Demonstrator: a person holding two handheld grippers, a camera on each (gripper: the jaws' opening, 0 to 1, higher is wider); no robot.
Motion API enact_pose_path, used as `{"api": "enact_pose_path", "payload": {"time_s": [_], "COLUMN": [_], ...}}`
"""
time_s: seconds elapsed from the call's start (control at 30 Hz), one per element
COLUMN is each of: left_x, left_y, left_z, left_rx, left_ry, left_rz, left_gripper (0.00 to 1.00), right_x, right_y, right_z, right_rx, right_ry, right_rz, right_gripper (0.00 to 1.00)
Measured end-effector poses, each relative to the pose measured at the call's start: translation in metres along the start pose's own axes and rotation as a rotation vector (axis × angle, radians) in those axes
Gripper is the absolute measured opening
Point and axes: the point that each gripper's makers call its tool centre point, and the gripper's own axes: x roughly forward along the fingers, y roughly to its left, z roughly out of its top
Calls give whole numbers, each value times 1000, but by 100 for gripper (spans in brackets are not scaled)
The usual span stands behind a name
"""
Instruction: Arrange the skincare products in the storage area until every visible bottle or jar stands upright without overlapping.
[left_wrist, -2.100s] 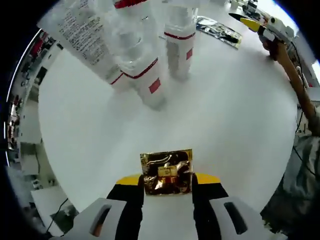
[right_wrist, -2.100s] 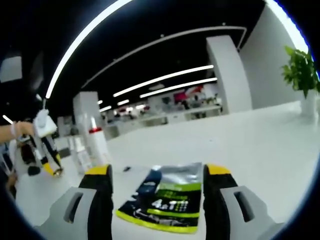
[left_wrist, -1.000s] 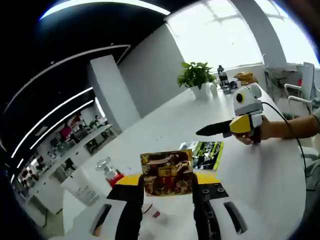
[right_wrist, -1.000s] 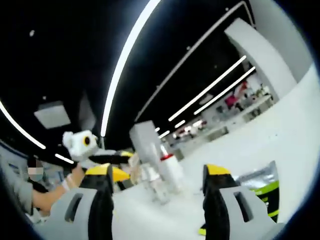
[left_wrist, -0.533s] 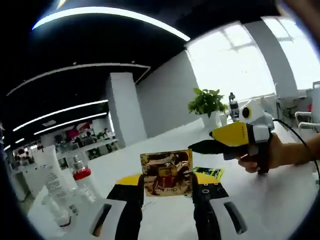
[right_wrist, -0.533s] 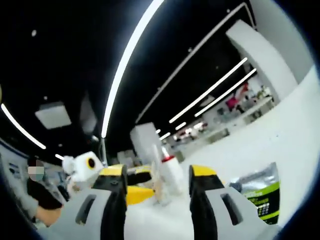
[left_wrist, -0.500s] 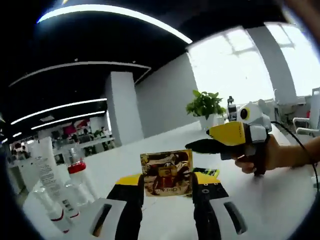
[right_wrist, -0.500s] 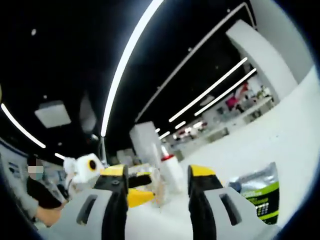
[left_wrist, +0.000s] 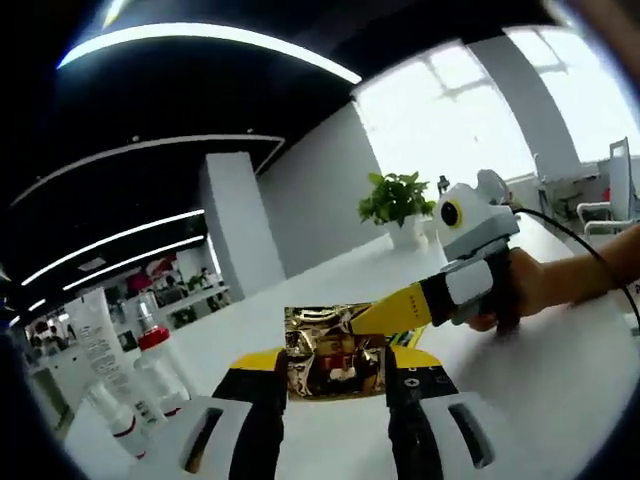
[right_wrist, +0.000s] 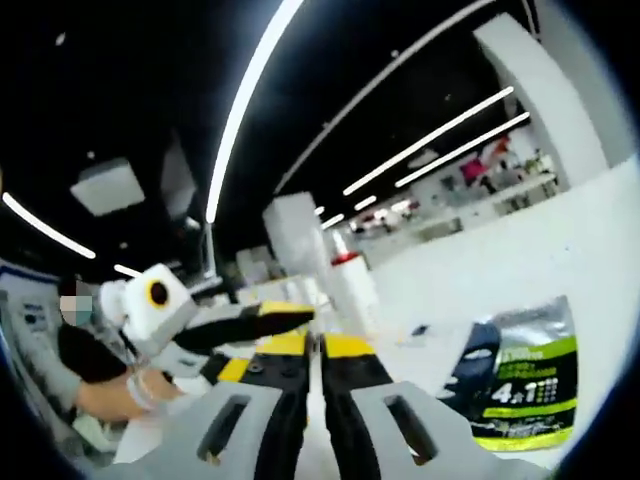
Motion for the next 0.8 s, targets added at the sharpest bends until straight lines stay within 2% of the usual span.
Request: {"api": "enact_pose_path", "payload": {"time_s": [0.03, 0.07, 0.13, 0.27, 0.33, 0.37, 0.43, 0.47, 0.53, 0.57, 0.63, 0.67, 0.7, 0.8], "left_x": [-1, -2, -6, -4, -1, 1, 2, 2, 4, 5, 4, 4, 2, -6], "left_y": [3, 9, 10, 11, 4, 3, -11, -19, -27, -29, -40, -41, -43, -43], "left_z": [3, 10, 9, 6, 3, 2, 0, 2, 3, 3, 3, 4, 10, 28], "left_rx": [-2, 35, 1, -162, -265, -308, -386, -409, -449, -443, -450, -478, -523, -657], "left_ry": [-25, -73, -69, -90, -97, -102, -91, -90, -91, -95, -99, -102, -135, -230], "left_rz": [16, 33, 32, -21, -87, -100, -209, -266, -288, -295, -357, -370, -400, -481], "left_gripper": [33, 30, 30, 36, 36, 37, 36, 36, 37, 37, 36, 36, 36, 31], "right_x": [-1, -1, -3, -8, -13, -14, -18, -20, -23, -24, -24, -24, -24, -21], "right_y": [-2, -3, -2, -10, -12, -12, -9, -4, 5, 10, 14, 18, 20, 17], "right_z": [0, 1, 4, 20, 30, 32, 44, 49, 56, 58, 60, 60, 60, 57], "right_rx": [-12, -17, -5, 5, 12, 15, 18, 26, 31, 40, 88, 105, 116, 115], "right_ry": [0, -3, -25, -110, -168, -177, -240, -267, -305, -318, -329, -329, -328, -317], "right_rz": [-14, -19, -16, -47, -54, -52, -23, -10, 29, 53, 101, 123, 141, 128], "right_gripper": [0, 0, 0, 0, 0, 0, 0, 0, 0, 0, 0, 0, 0, 0]}}
